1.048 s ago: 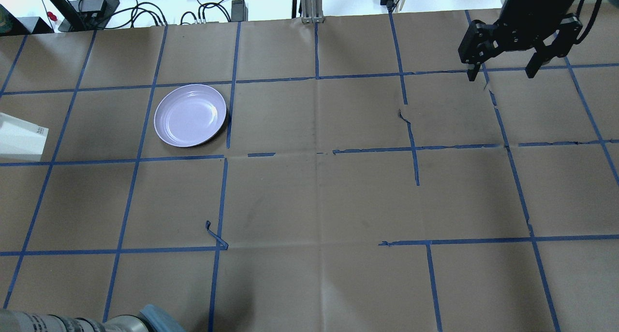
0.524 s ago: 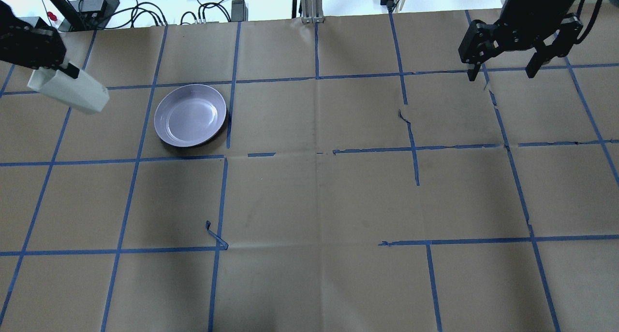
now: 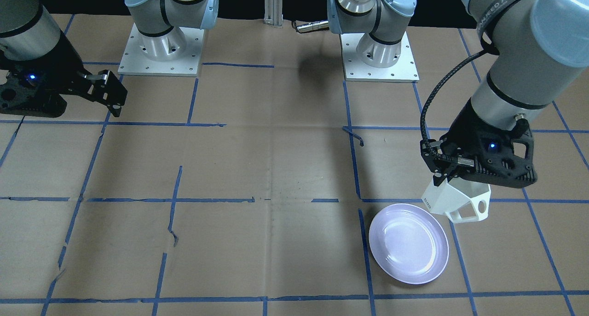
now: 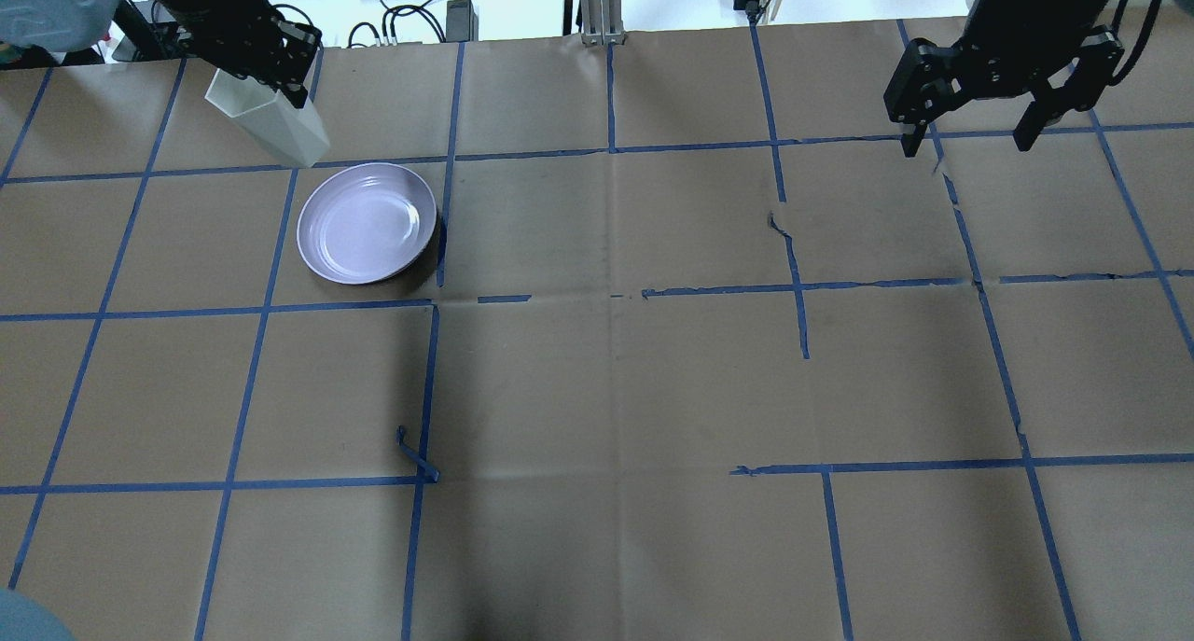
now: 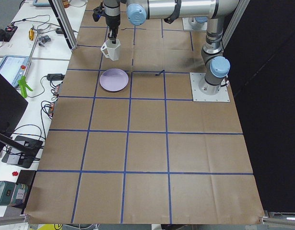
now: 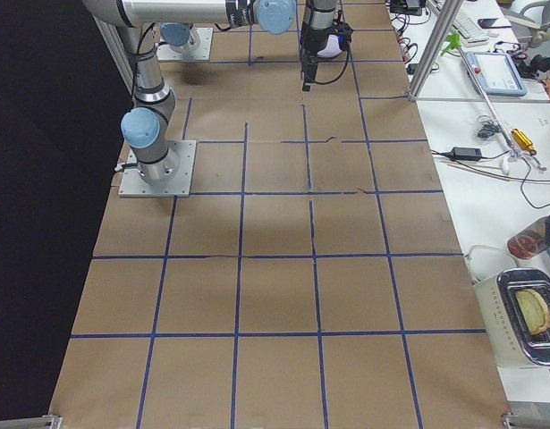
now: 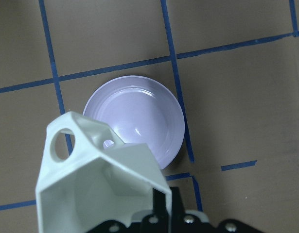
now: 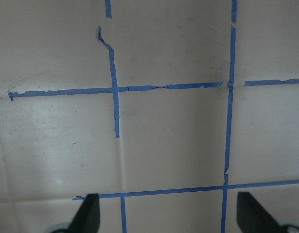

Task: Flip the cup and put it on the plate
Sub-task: 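Carry the upright mug over the white plate and lower it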

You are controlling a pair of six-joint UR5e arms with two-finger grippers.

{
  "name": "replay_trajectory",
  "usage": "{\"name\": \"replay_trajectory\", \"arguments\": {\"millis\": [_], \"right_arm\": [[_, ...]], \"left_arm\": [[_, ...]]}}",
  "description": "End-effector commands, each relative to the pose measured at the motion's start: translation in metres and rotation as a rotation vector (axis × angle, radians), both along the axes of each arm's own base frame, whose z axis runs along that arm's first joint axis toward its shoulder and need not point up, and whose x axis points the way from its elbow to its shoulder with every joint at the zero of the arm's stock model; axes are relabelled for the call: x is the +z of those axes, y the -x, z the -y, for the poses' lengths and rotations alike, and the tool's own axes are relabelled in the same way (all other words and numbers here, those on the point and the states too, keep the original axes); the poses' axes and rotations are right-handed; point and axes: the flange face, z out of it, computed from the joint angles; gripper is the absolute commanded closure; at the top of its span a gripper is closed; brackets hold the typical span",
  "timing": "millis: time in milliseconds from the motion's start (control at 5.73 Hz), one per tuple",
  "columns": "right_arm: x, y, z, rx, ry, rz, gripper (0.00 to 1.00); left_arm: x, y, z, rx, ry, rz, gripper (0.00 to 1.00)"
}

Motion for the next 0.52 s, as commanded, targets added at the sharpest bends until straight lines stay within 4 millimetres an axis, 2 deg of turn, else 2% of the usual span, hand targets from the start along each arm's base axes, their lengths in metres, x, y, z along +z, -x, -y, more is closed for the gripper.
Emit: {"name": "replay_trajectory", "arguments": {"millis": [0, 175, 349], "right_arm": [[0.000, 0.000, 0.000, 0.000, -0.001, -0.001, 0.00], [0.000, 0.000, 0.000, 0.000, -0.001, 0.000, 0.00], [0.000, 0.000, 0.000, 0.000, -0.001, 0.000, 0.00]], "left_arm": [[-0.045, 0.004, 0.024, -0.018, -0.016, 0.009, 1.00], [-0.080, 0.003, 0.039, -0.035, -0.043, 0.008, 1.00], [-0.126, 0.001, 0.051, -0.047, -0.074, 0.007, 1.00]]}}
